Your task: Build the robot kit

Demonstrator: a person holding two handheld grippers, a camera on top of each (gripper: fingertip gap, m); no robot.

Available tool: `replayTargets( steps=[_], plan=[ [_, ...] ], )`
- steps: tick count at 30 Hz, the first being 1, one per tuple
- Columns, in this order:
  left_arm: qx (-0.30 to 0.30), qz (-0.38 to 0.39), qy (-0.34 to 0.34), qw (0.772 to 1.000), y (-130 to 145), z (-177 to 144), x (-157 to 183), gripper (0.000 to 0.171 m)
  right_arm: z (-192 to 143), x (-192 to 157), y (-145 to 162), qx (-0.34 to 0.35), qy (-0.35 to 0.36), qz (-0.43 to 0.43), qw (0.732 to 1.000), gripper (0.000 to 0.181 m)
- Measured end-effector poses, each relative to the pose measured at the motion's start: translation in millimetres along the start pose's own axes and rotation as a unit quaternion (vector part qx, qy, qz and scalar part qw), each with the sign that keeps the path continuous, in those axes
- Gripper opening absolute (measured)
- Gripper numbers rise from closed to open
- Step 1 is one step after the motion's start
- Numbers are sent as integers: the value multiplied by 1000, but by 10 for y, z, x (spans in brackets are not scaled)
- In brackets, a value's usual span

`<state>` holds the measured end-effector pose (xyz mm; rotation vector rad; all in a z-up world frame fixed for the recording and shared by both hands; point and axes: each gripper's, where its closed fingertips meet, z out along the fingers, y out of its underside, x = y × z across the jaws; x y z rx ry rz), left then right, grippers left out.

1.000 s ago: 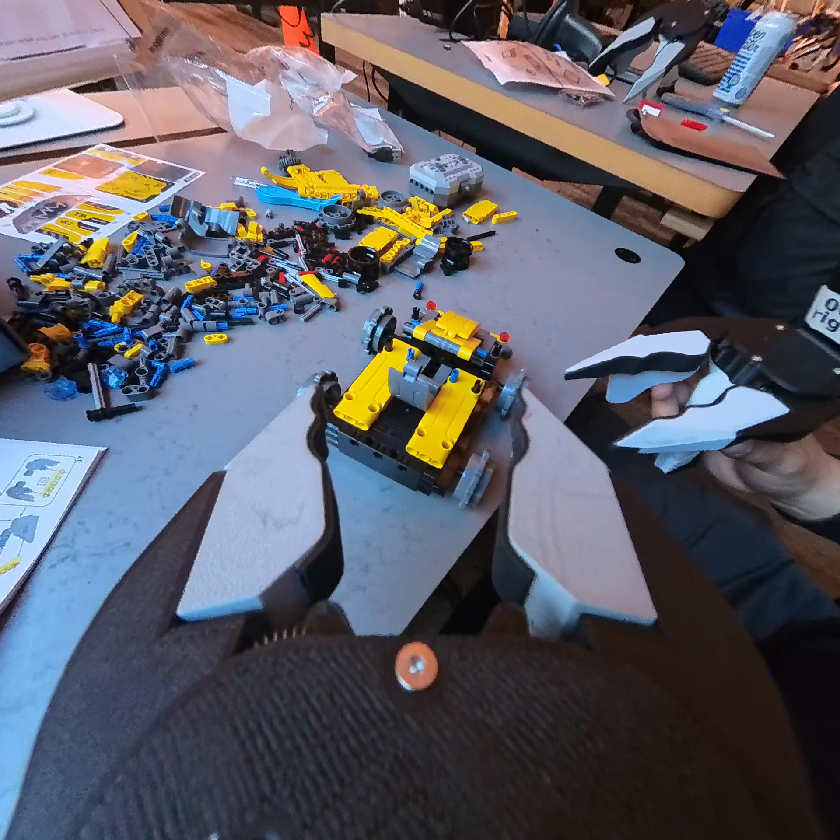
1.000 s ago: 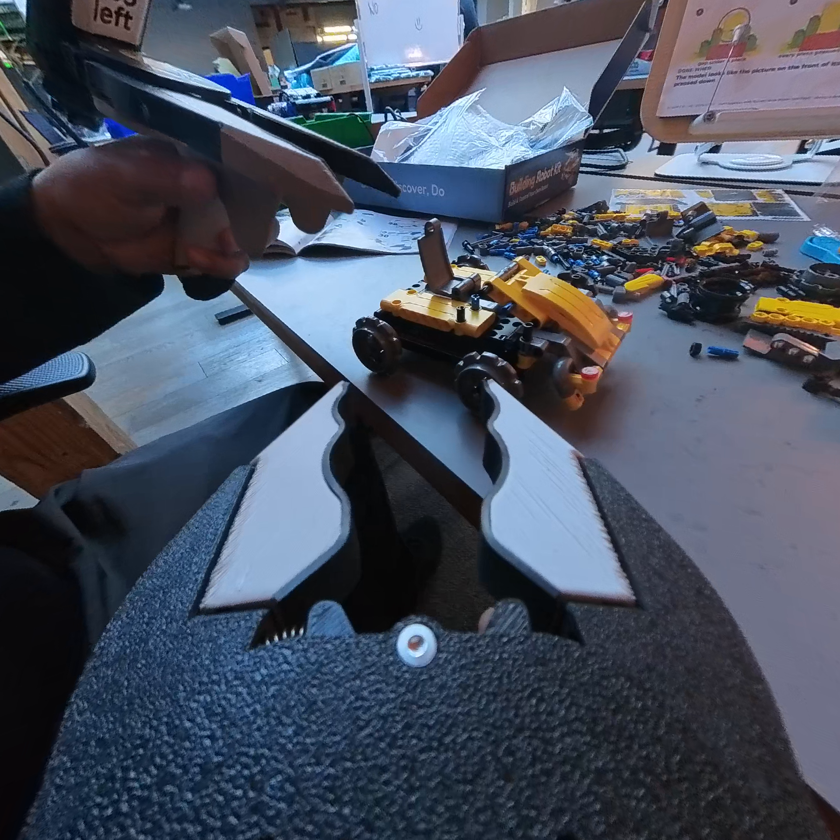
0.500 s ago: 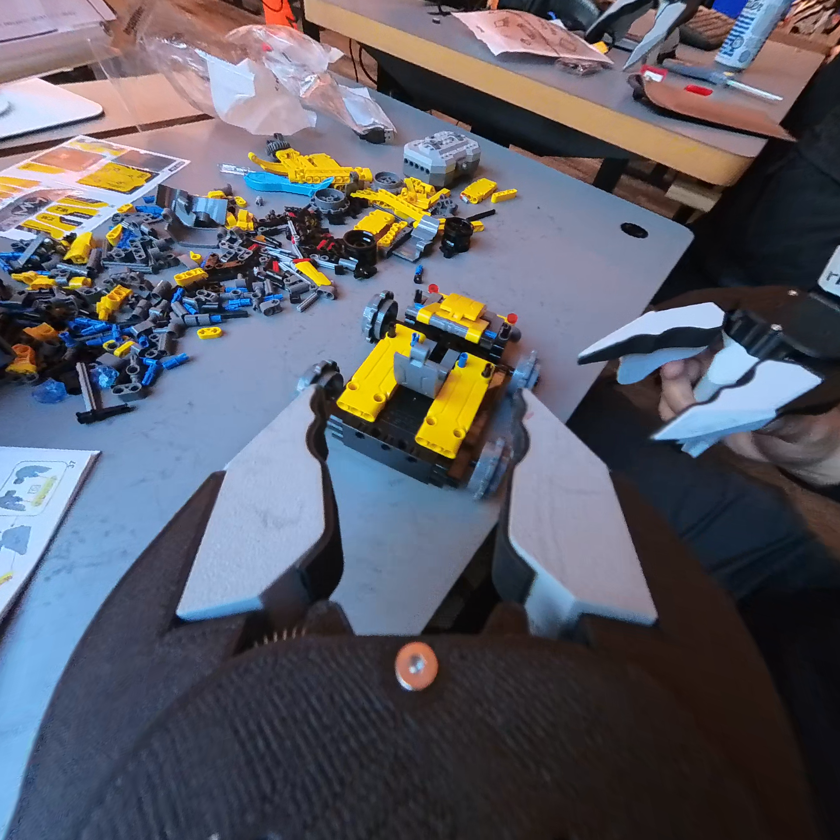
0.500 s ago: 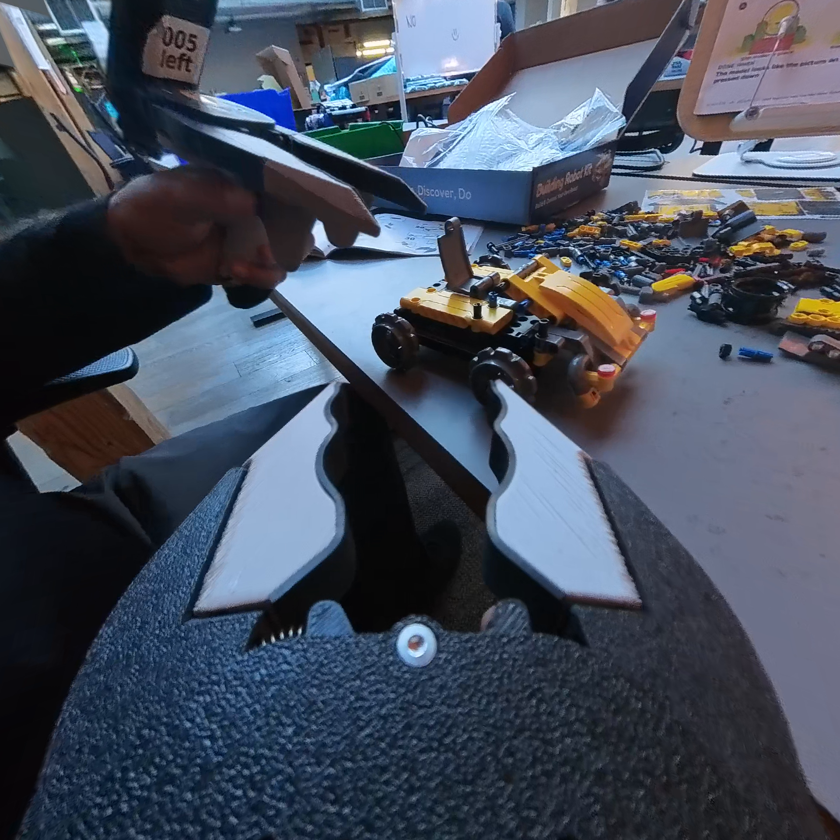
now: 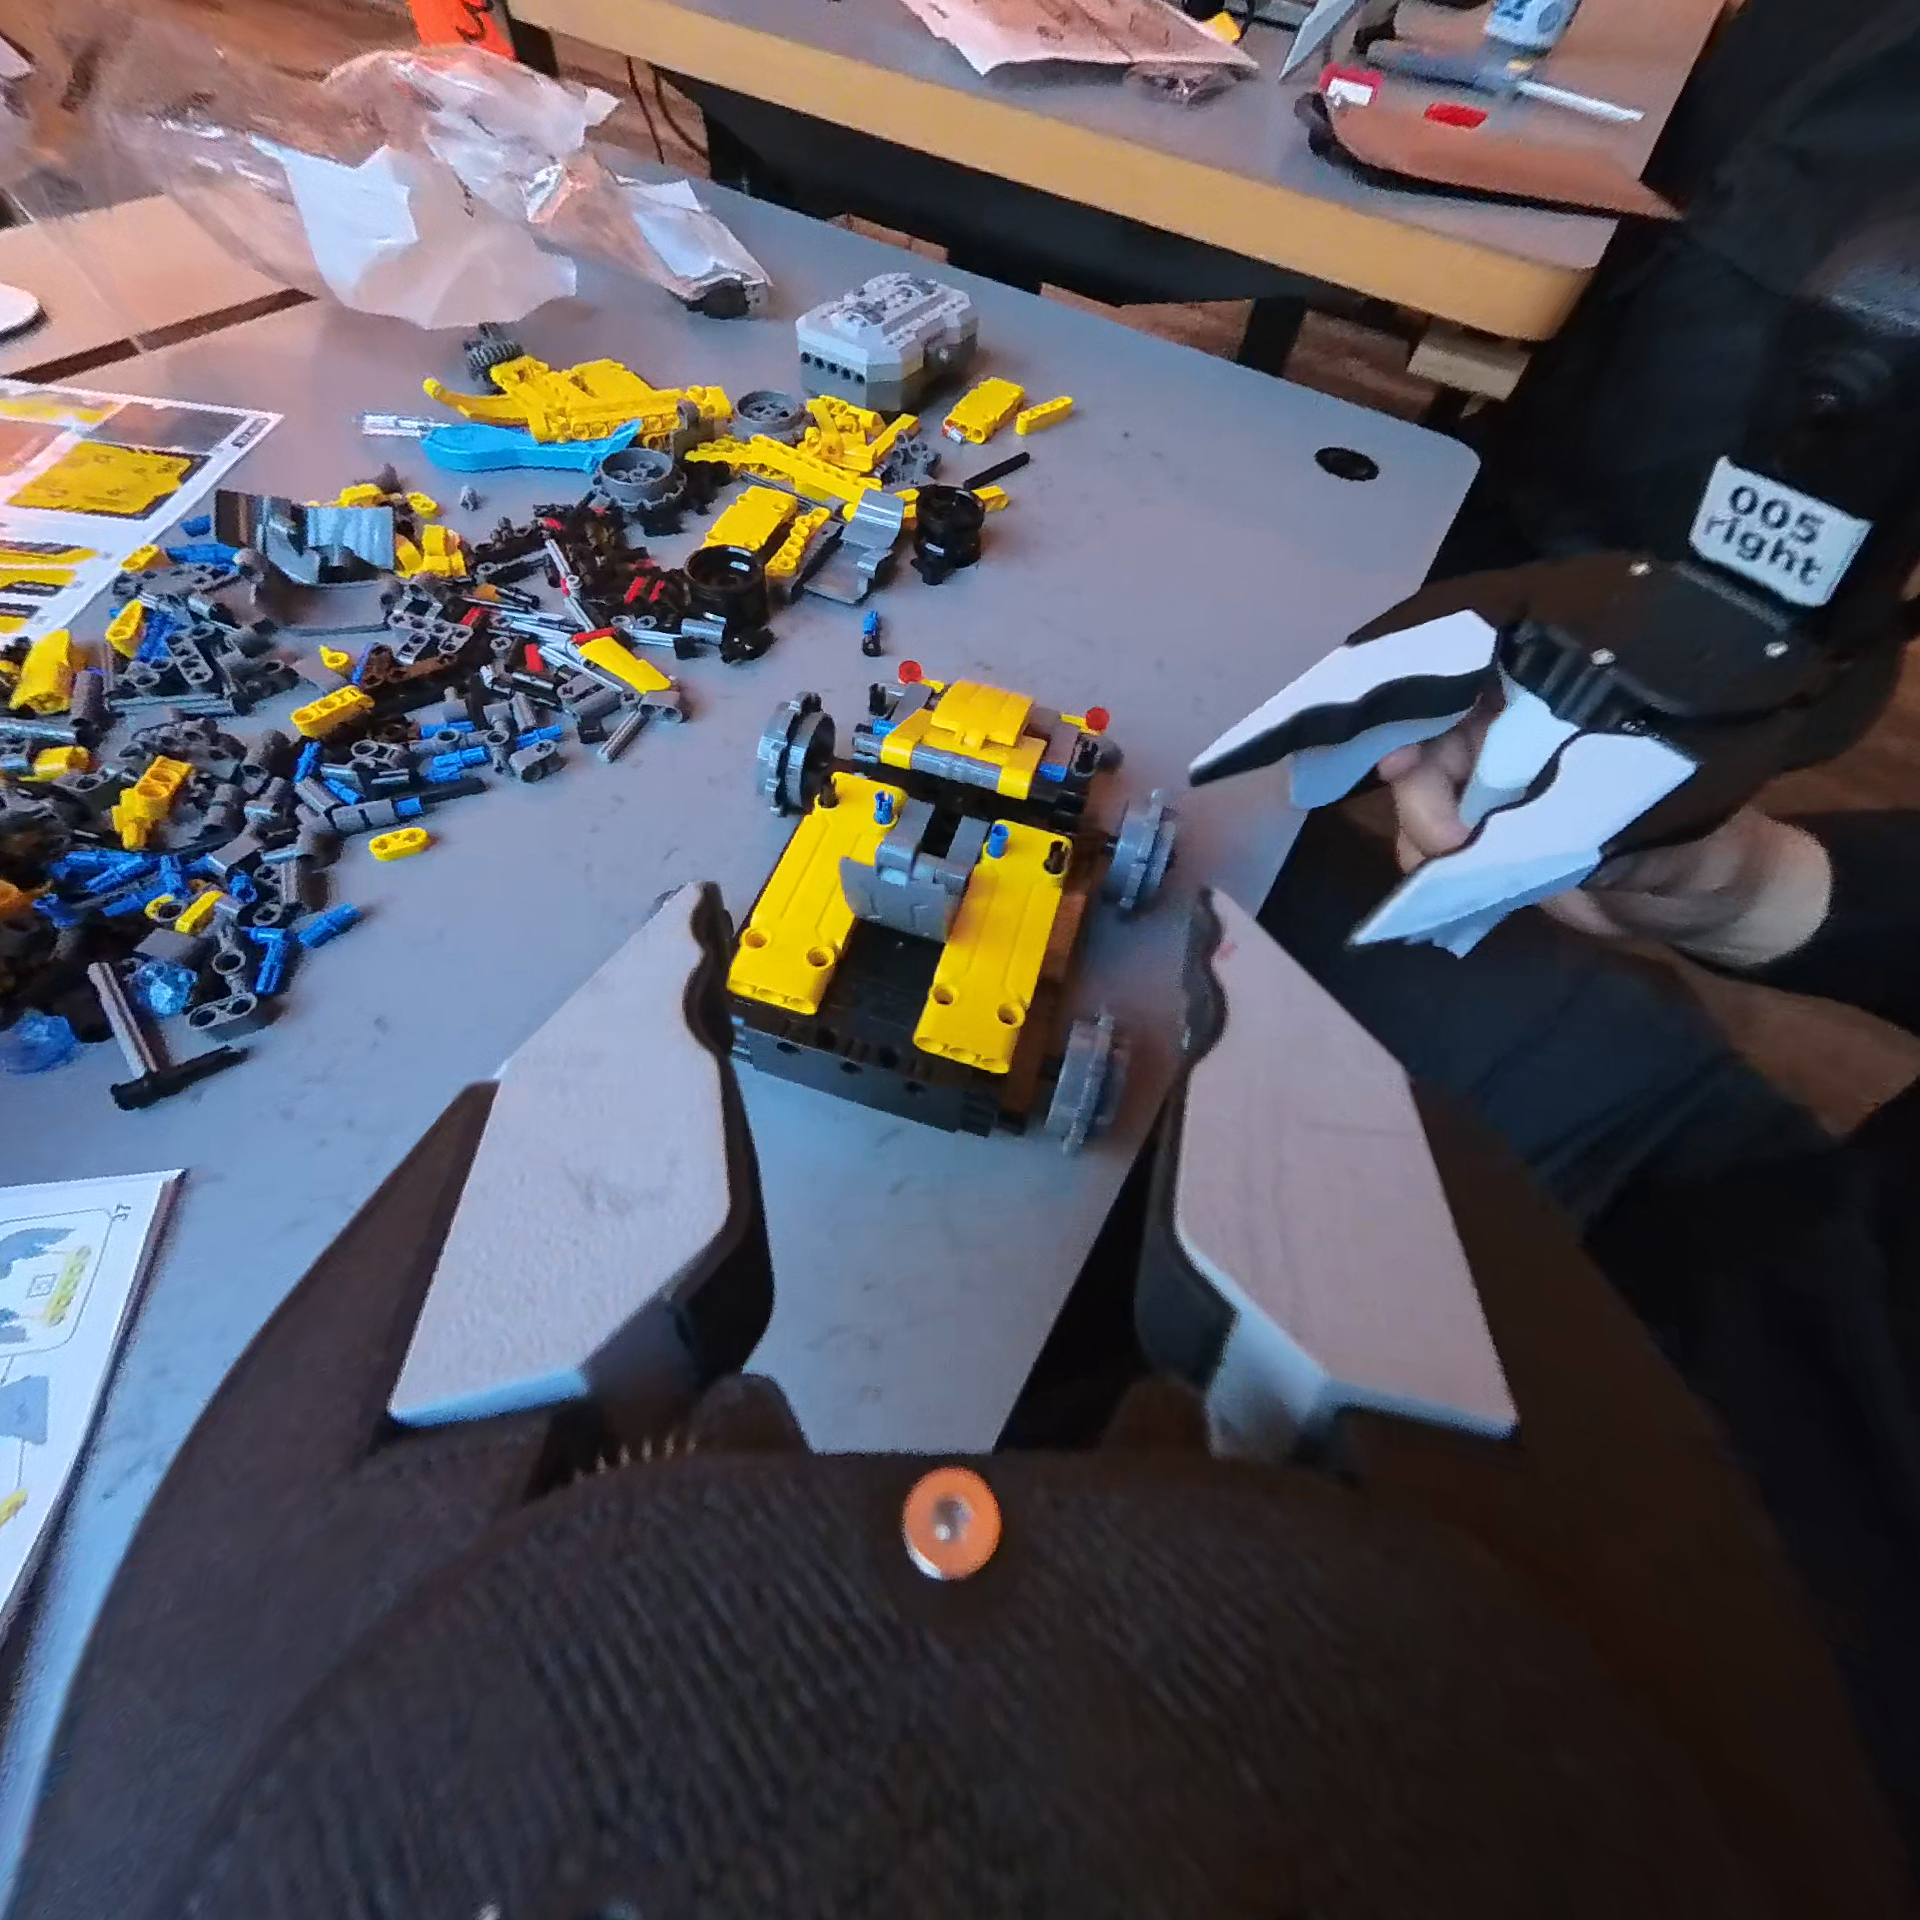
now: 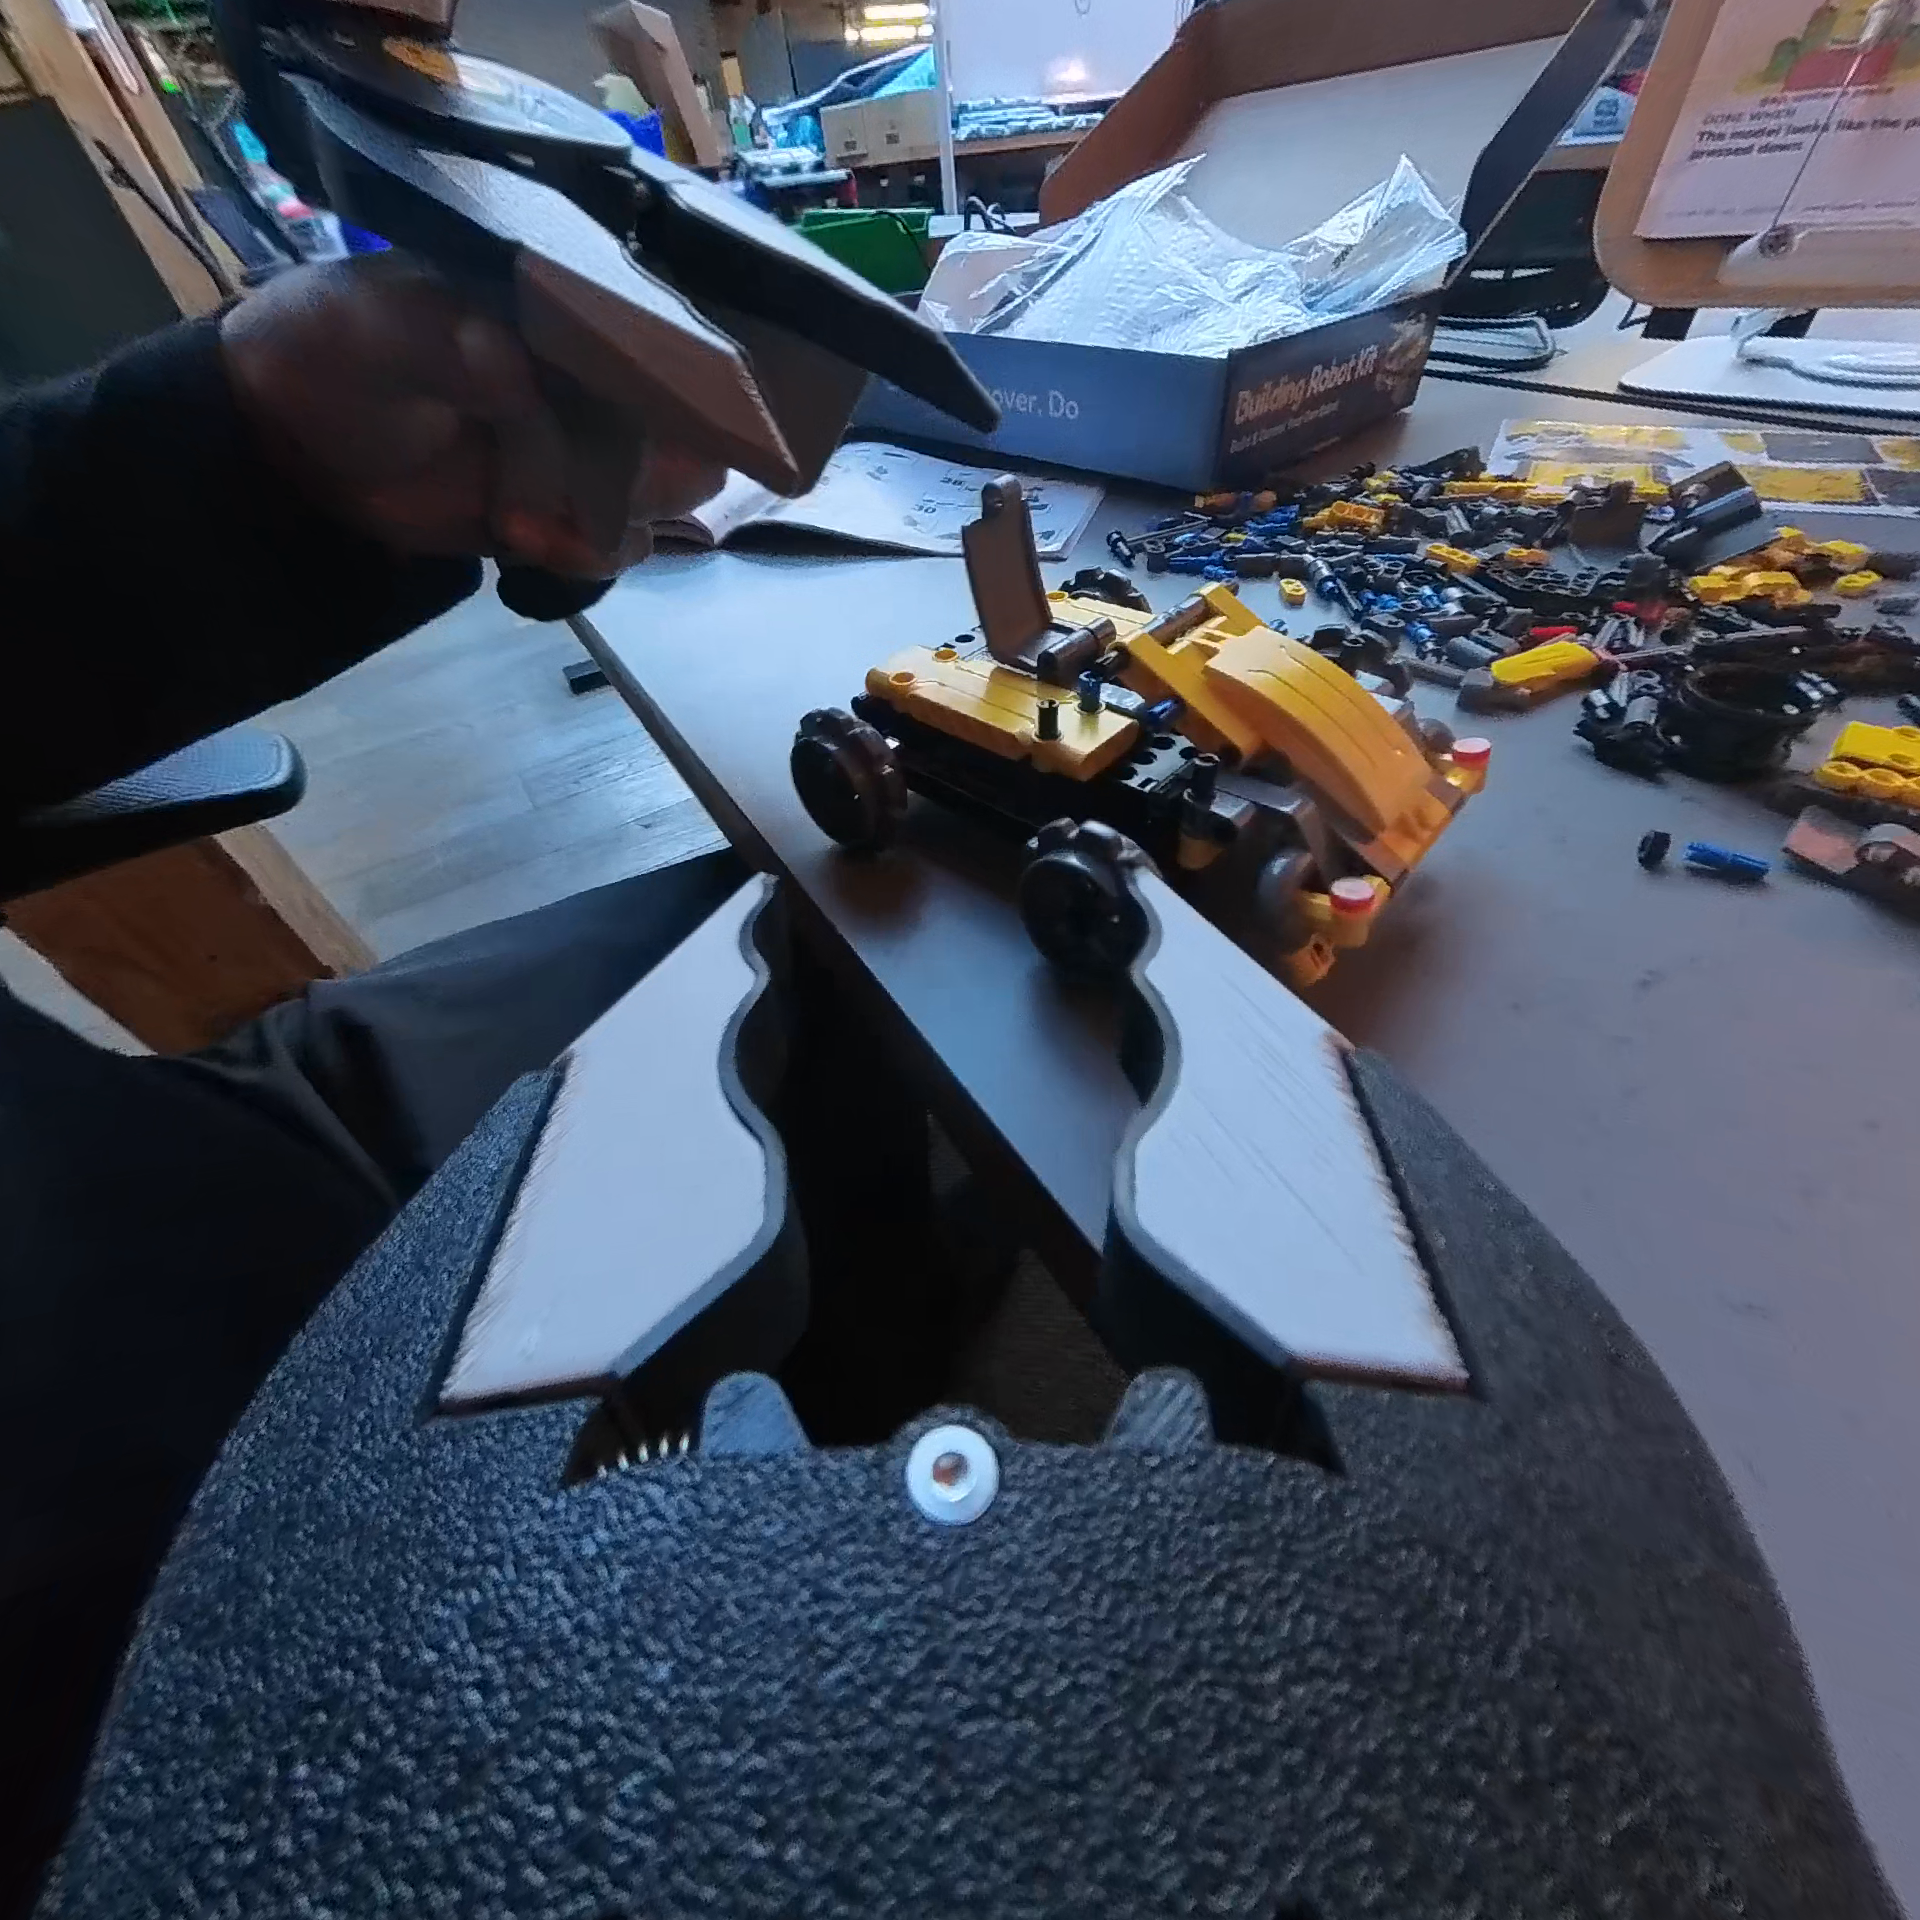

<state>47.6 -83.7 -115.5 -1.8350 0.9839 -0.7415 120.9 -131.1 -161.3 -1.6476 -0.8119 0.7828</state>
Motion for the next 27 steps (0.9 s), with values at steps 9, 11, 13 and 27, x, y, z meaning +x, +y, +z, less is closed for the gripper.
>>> replayTargets(
  steps=[9, 11, 13, 27],
  plan=[
    [-44, 25, 7, 999, 205, 24, 151, 88, -117, 108, 78, -8, 62, 35, 997, 68],
    [-67, 37, 17, 997, 237, 9, 158, 87, -127, 84, 84, -19, 52, 36, 998, 64],
    [-82, 55, 4, 995, 193, -5, 97, 88, -150, 153, 76, -33, 78, 23, 996, 49],
    [-274, 177, -3, 945, 304, 601, -105, 99, -137, 185, 274, -83, 101, 66, 989, 44]
  ],
)
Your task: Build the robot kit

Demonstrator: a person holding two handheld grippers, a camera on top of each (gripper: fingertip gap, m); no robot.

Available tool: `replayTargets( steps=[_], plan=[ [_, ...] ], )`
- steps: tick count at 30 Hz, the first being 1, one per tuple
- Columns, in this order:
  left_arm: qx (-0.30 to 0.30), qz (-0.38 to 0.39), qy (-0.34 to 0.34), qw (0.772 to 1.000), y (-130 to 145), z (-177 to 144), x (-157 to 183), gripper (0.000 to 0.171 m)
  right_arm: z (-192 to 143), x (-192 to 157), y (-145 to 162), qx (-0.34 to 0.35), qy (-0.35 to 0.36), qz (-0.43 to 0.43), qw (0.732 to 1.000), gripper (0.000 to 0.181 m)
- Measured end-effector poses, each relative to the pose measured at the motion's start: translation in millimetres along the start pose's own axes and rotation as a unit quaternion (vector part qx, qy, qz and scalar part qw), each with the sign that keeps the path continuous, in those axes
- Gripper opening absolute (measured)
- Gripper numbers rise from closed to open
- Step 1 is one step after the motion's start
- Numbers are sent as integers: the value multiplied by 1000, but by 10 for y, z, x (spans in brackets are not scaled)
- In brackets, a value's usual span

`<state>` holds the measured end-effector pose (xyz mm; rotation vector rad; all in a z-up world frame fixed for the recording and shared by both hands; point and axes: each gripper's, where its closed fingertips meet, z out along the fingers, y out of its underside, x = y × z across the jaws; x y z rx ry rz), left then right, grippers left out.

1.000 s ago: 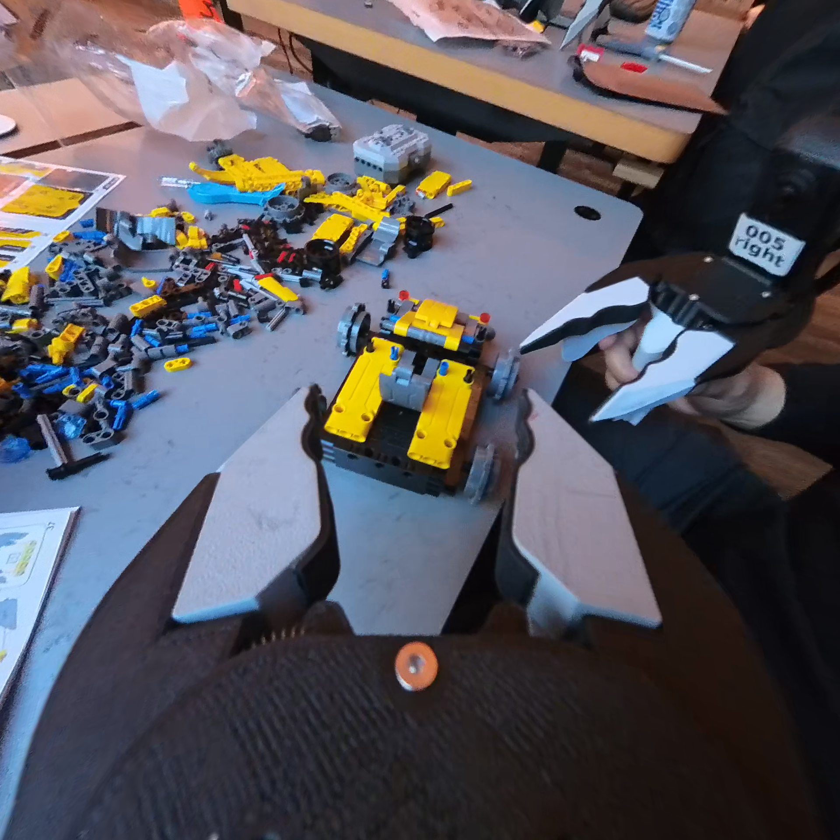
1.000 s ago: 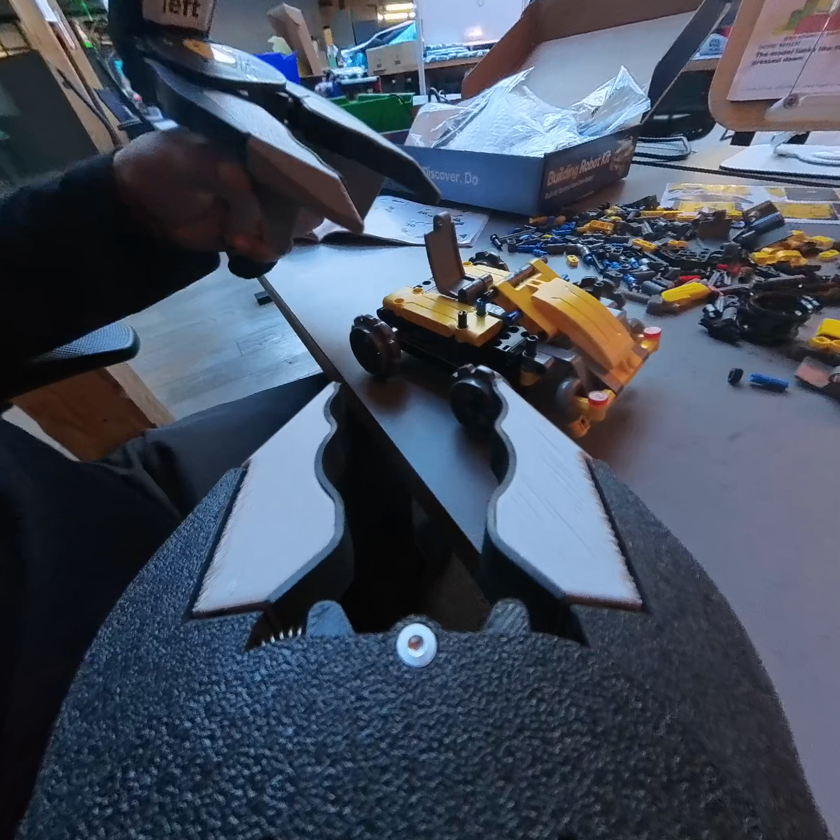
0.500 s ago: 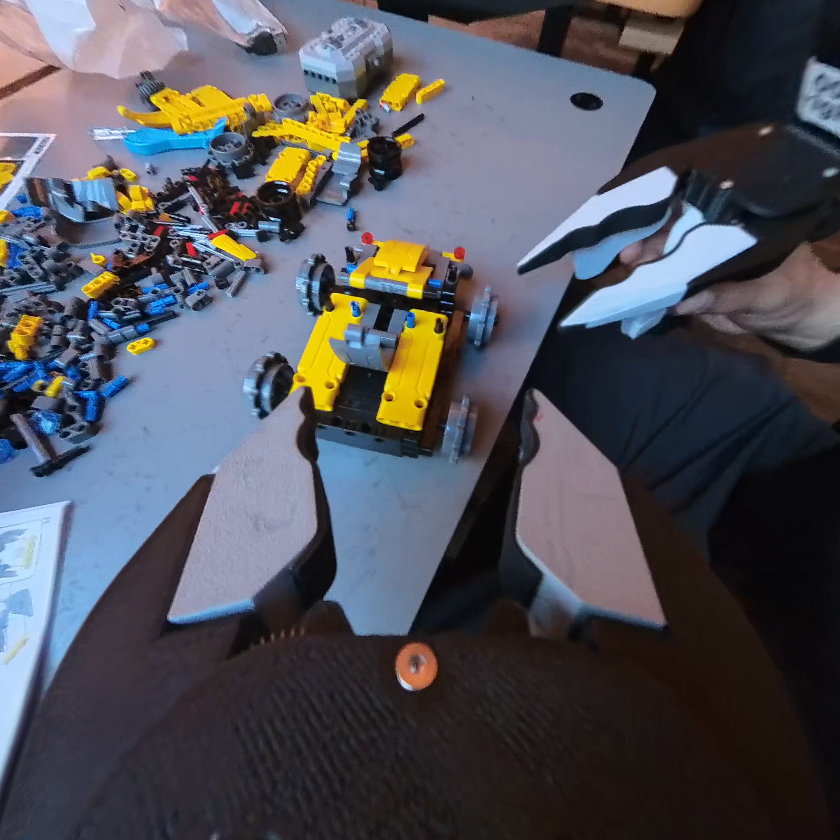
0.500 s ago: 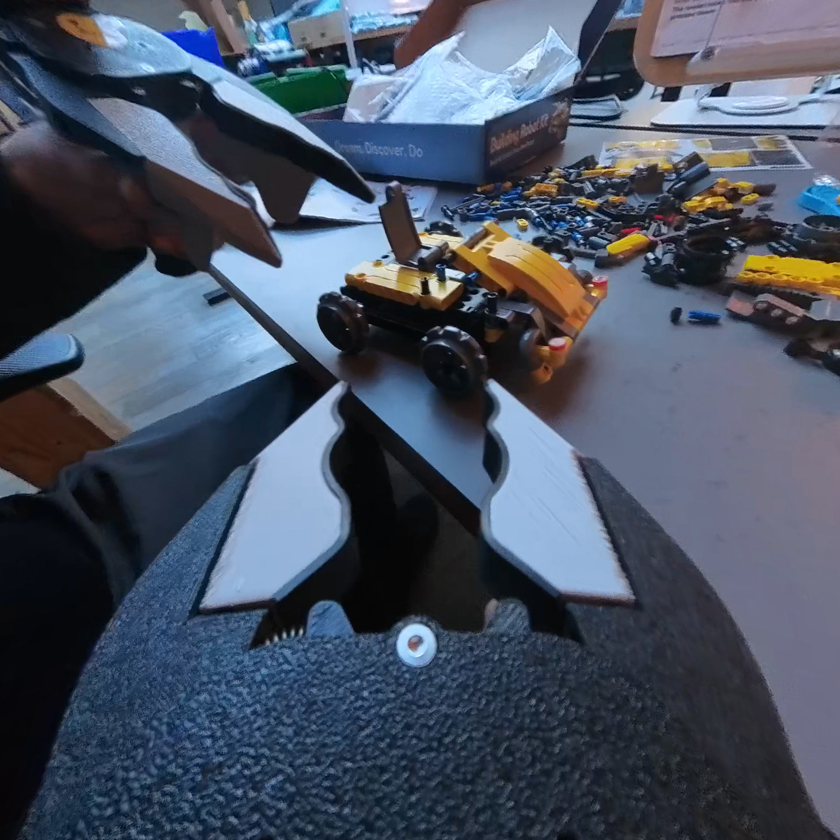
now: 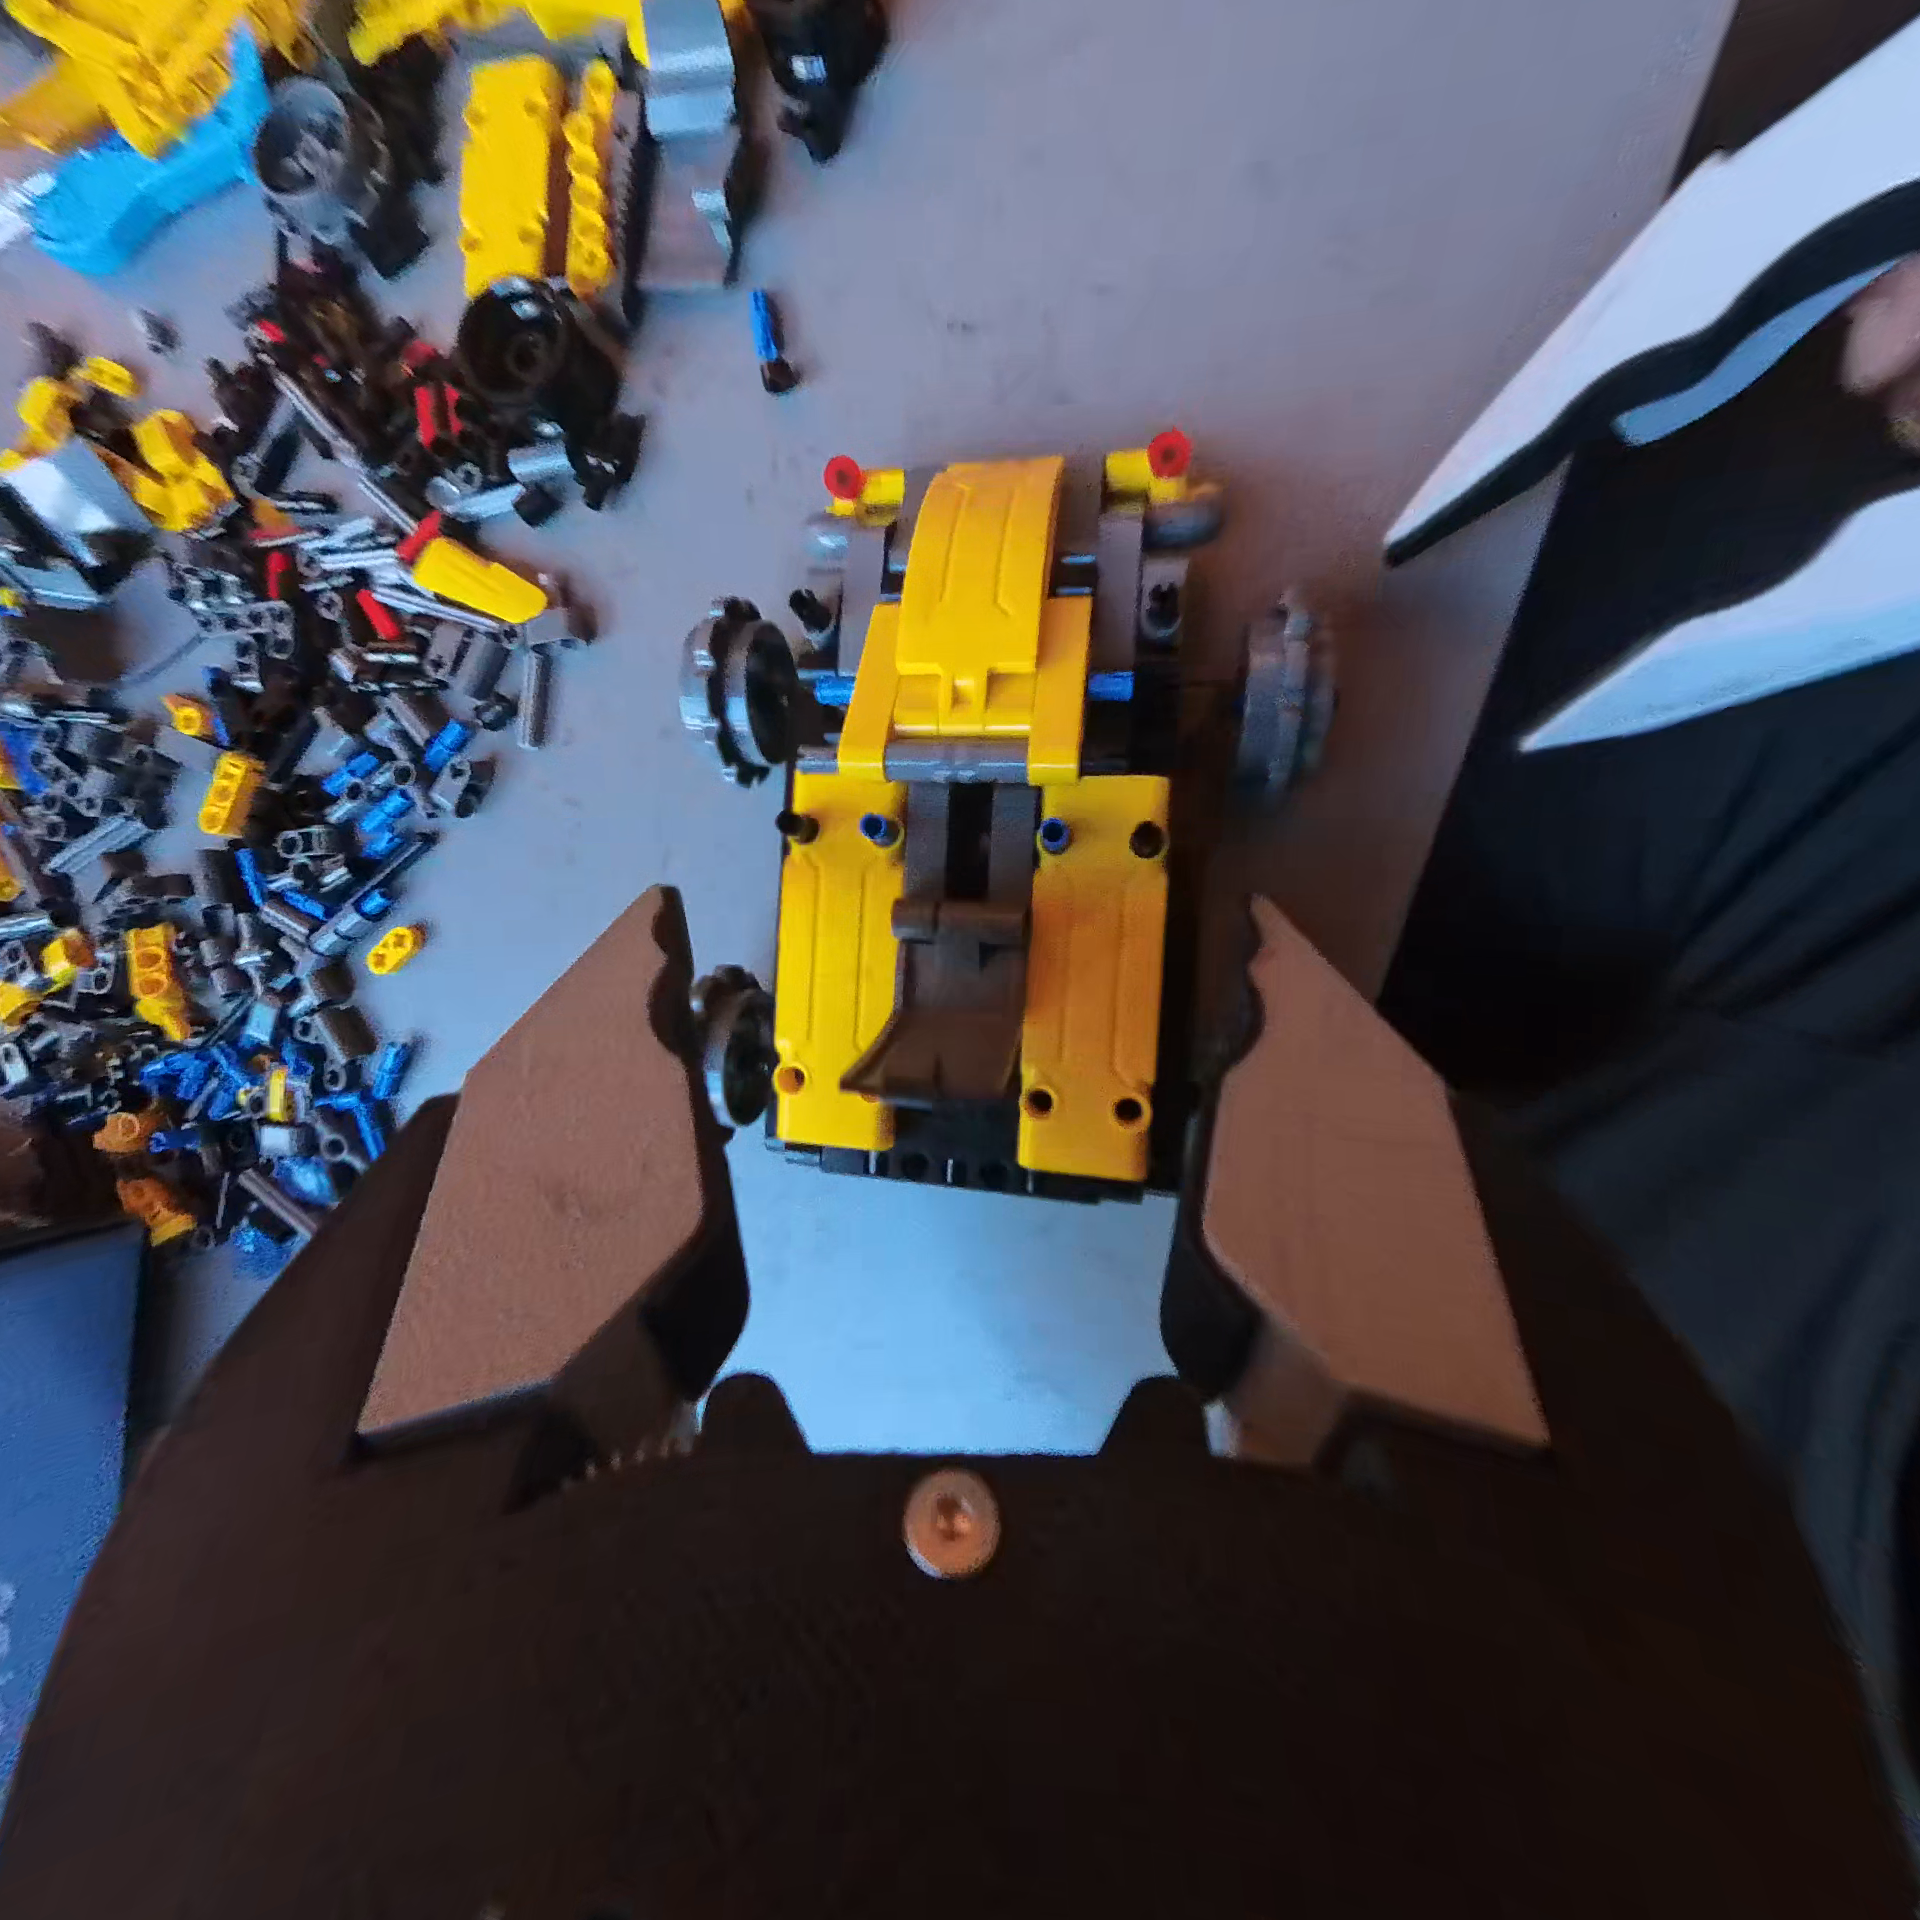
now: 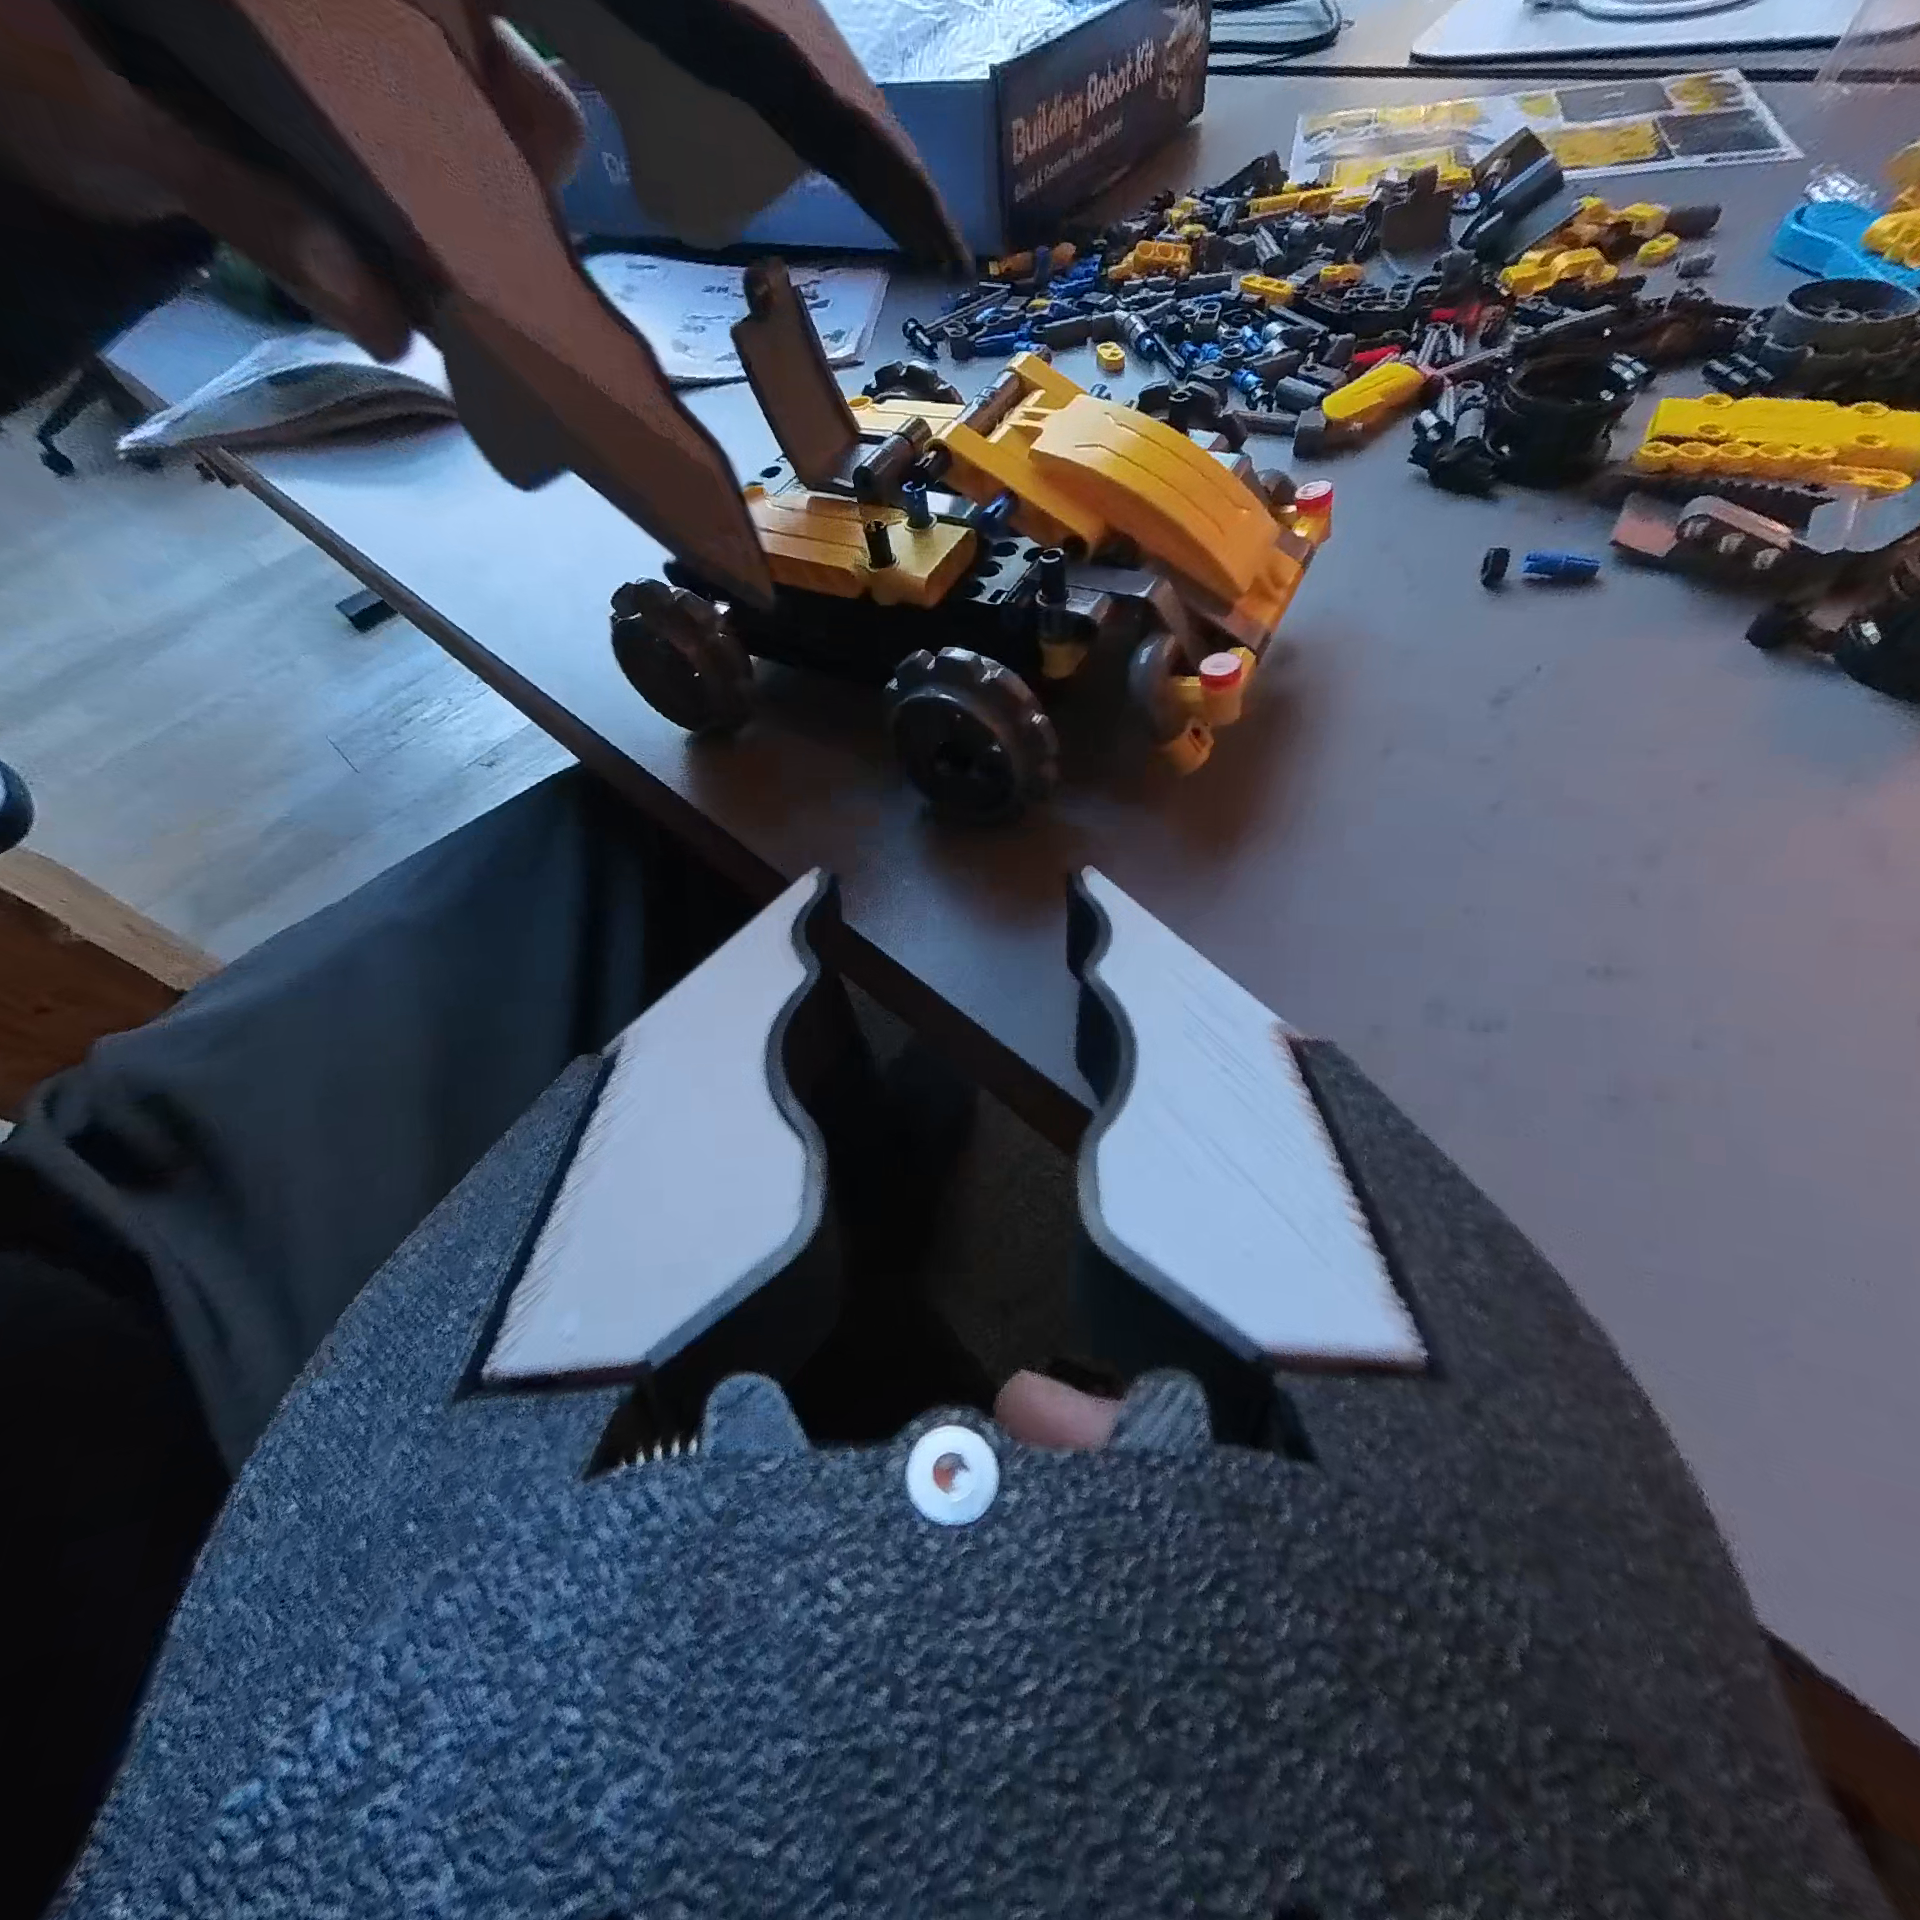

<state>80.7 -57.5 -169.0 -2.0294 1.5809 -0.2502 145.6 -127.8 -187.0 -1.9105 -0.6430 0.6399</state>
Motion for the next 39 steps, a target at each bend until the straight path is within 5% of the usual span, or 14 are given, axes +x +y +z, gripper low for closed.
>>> replayTargets(
  steps=[5, 9, 13, 23, 39],
  plan=[
    [-66, 19, 33, 997, 170, 215, 88, 95, 6, -29, -81, 9, 12, -1, 1000, 32],
    [-49, 2, 39, 998, 119, 245, 83, 93, 85, -53, -80, -4, 28, -4, 1000, 38],
    [-43, -9, 35, 998, 110, 250, 78, 93, 144, -8, -68, -13, 61, -20, 998, 16],
    [-19, -18, 34, 999, 91, 251, 79, 92, 201, 94, -147, -2, 112, -20, 994, 7],
    [-1, -13, 36, 999, 74, 261, 75, 92, 223, 105, -130, -4, 121, -34, 992, 7]
  ],
)
